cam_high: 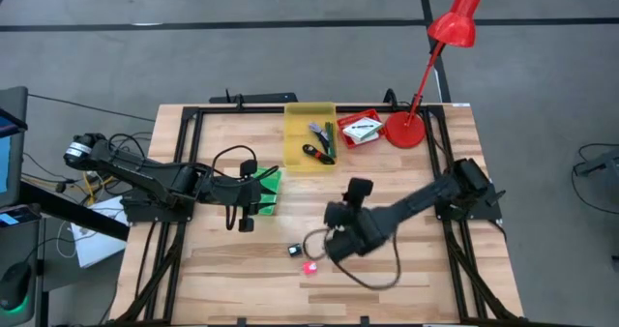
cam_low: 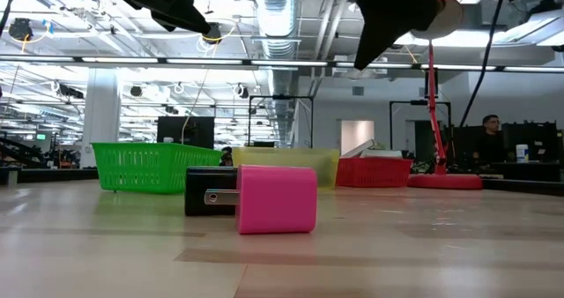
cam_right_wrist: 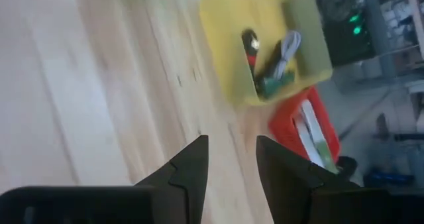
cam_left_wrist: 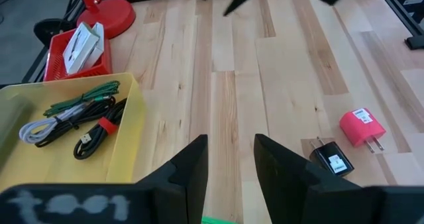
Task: Pick and place items into bin
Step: Put the black charger adapter into the green bin
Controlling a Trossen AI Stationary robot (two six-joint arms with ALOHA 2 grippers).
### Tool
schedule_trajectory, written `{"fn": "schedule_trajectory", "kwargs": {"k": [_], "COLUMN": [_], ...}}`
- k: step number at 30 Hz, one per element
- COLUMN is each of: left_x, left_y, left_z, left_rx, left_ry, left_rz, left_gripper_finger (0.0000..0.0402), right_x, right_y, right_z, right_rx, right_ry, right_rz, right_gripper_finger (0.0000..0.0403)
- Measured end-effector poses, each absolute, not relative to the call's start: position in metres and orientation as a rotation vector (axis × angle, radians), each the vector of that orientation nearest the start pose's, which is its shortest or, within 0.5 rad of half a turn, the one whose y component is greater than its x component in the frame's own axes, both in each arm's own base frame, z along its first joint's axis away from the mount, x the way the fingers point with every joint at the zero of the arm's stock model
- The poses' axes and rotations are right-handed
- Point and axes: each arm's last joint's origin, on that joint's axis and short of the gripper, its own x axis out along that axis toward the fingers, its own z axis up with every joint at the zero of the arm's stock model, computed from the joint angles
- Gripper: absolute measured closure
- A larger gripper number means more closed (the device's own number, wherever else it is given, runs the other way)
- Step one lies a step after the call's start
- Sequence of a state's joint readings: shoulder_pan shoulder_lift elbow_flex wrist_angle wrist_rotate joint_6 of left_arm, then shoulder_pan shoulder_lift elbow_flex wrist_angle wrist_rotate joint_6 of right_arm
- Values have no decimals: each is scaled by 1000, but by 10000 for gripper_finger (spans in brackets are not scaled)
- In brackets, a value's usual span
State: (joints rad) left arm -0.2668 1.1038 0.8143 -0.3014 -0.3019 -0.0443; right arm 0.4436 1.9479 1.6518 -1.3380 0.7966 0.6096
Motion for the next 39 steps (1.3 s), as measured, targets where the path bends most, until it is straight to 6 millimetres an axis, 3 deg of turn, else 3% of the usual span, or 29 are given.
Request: {"fn": "schedule_trajectory", "kwargs": {"k": [6, 12, 16, 24, 29, 39], "left_x": [226, 229, 231, 232, 233, 244], "left_y": [-53, -53, -53, -54, -55, -58], "left_z": [274, 279, 282, 285, 286, 263], "left_rx": [140, 166, 211, 227, 171, 72], "left_ry": [565, 507, 476, 444, 435, 560], "left_rz": [41, 47, 42, 38, 18, 47], "left_gripper_finger": [290, 290, 290, 290, 290, 290], "right_x": [327, 316, 308, 294, 281, 261], "right_y": [163, 172, 178, 193, 189, 163], "right_z": [223, 178, 166, 203, 223, 213], "right_rx": [-338, -202, -100, 90, 129, 85], "right_ry": [1028, 1001, 960, 796, 735, 778], "right_rz": [-649, -623, -586, -280, -138, -202], "right_gripper_finger": [280, 280, 280, 280, 280, 280]}}
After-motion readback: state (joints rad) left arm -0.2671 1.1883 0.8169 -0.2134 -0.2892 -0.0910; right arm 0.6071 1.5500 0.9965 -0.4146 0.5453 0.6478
